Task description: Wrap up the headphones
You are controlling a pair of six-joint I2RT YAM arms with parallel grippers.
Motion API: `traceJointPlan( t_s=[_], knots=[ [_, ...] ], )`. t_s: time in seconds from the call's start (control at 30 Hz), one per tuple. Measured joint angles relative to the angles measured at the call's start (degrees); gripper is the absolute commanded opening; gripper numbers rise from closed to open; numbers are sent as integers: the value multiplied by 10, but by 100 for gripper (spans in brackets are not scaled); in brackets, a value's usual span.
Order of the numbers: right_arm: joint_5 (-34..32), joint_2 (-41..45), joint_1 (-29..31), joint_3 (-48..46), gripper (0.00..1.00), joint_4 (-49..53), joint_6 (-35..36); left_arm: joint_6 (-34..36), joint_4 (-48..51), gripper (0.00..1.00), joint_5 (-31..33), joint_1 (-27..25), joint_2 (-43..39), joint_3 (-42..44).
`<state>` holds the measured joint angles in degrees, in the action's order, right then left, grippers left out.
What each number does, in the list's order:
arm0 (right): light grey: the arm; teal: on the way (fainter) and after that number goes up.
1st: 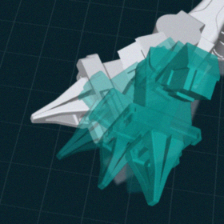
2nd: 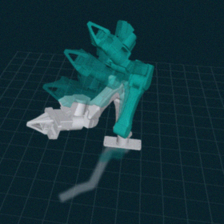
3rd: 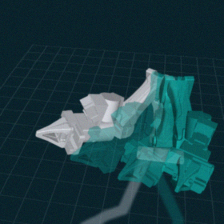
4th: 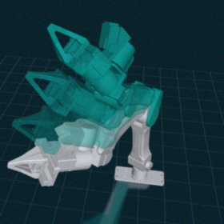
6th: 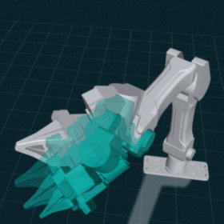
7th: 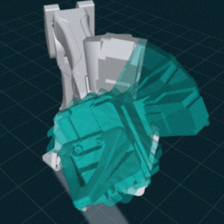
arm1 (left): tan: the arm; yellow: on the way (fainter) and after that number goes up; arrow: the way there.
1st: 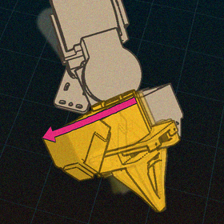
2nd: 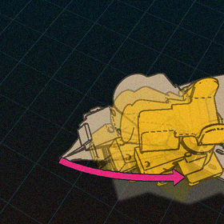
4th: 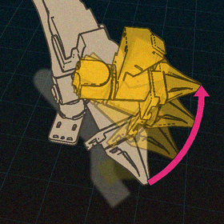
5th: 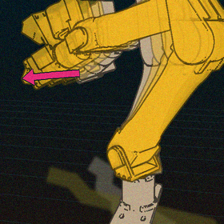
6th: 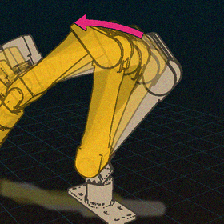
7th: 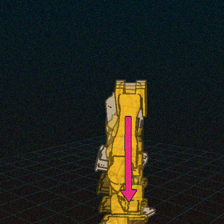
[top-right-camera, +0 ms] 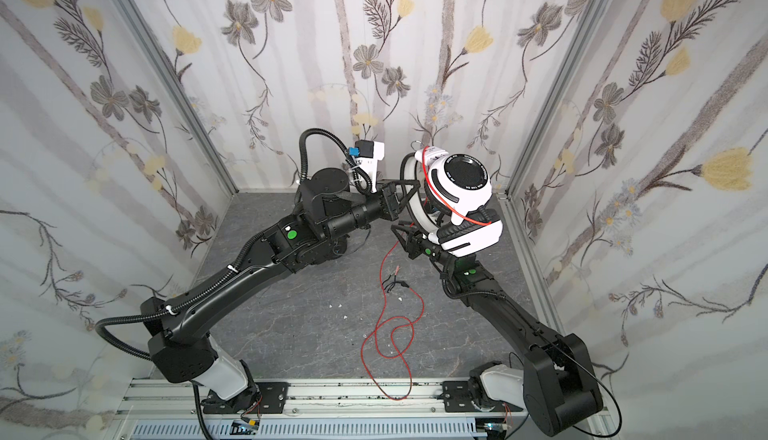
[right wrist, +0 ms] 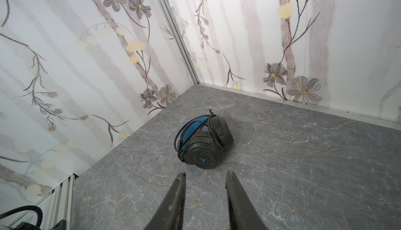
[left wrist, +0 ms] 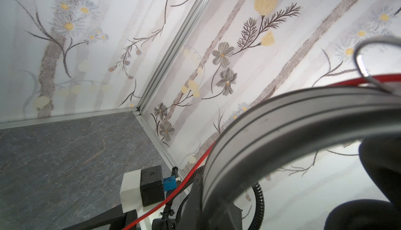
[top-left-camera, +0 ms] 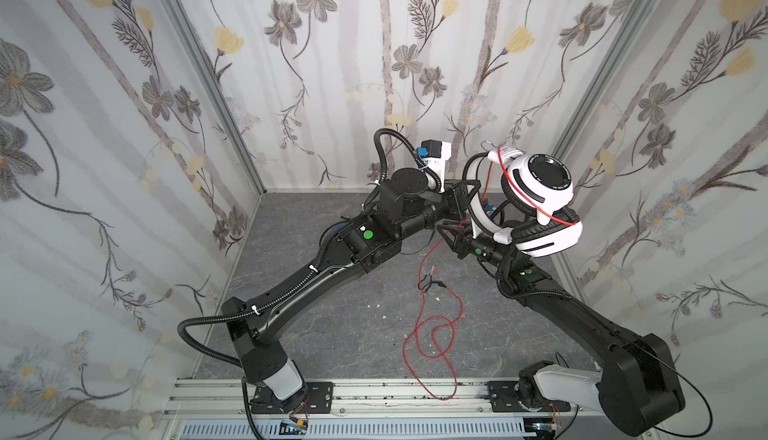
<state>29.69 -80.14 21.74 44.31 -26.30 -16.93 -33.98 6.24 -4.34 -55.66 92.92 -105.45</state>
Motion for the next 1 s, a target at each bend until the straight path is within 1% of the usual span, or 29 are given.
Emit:
traceJointPlan(
  t_s=[0.27,0.37,0.57,0.63,0.83,1.0],
  knots=[
    [2,4,-1,-9,9,-1,-1,-1,0,0,-2,-1,0,0],
    [1,12,0,-17,4,-4,1,-1,0,0,-2,-1,0,-1],
    [-2,41,1,-43,2,13,16,-5,0,0,10,7,-3,0],
    [-17,54,4,-43,1,31,28,-7,-3,0,24,12,-4,1],
    [-83,92,8,-27,0,123,74,-9,1,0,104,27,1,-21],
    [-119,119,14,-12,0,202,114,-8,25,0,163,42,5,-30]
  ],
)
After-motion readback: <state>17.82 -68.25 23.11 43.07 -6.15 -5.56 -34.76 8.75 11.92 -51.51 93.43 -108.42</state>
